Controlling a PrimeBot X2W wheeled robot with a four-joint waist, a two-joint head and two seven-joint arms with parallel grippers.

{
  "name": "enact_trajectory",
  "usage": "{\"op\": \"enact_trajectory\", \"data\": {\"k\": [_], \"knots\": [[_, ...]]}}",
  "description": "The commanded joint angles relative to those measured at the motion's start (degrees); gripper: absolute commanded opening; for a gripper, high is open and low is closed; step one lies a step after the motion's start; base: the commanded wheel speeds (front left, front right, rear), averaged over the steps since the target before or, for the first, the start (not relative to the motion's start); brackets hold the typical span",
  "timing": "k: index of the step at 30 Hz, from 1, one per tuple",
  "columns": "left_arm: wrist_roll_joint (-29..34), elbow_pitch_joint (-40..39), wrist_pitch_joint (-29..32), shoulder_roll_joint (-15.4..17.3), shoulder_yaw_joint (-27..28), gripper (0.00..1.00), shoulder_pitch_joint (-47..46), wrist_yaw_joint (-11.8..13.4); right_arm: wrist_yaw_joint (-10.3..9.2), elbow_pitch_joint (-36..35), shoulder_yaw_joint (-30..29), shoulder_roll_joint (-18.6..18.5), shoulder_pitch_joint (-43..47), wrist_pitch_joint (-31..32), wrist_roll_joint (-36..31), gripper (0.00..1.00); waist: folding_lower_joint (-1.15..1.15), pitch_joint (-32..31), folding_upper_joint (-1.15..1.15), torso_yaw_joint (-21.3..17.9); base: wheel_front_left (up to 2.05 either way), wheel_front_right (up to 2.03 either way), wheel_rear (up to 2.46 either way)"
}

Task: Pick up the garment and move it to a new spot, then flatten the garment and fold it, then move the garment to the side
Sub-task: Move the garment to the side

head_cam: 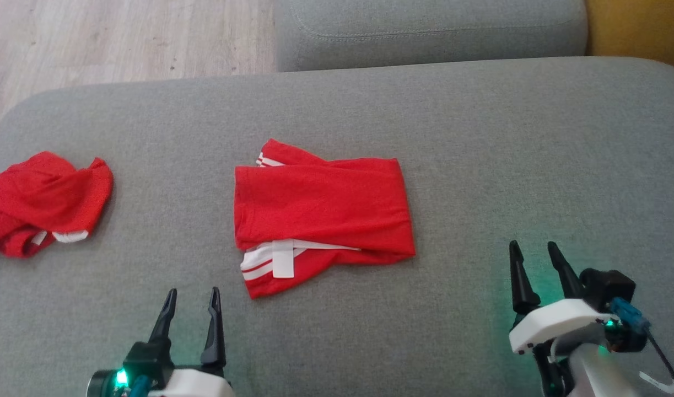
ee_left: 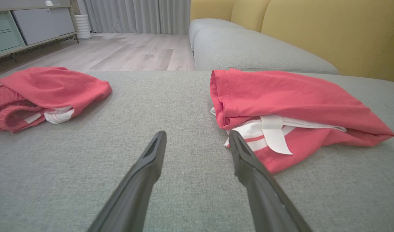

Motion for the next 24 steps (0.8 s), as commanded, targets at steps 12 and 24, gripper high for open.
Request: {"op": "enact_trajectory", "data": {"k": [12, 24], "knots": [[-1.1, -1.9, -0.3, 0.2, -4.7, 1.00, -5.7, -1.8, -0.04, 4.9, 9.9, 0.1, -14.1, -0.4, 5.0, 1.00, 0.01, 6.2, 0.00, 9.1, 0.00, 0.00, 0.00], [-2.2, -1.2, -0.3, 0.2, -5.6, 1.00, -4.8, -1.4, -0.04, 25.5, 10.8, 0.1, -20.9, 0.0, 5.5, 0.00, 0.01, 7.7, 0.00, 15.5, 0.00, 0.00, 0.00]]}}
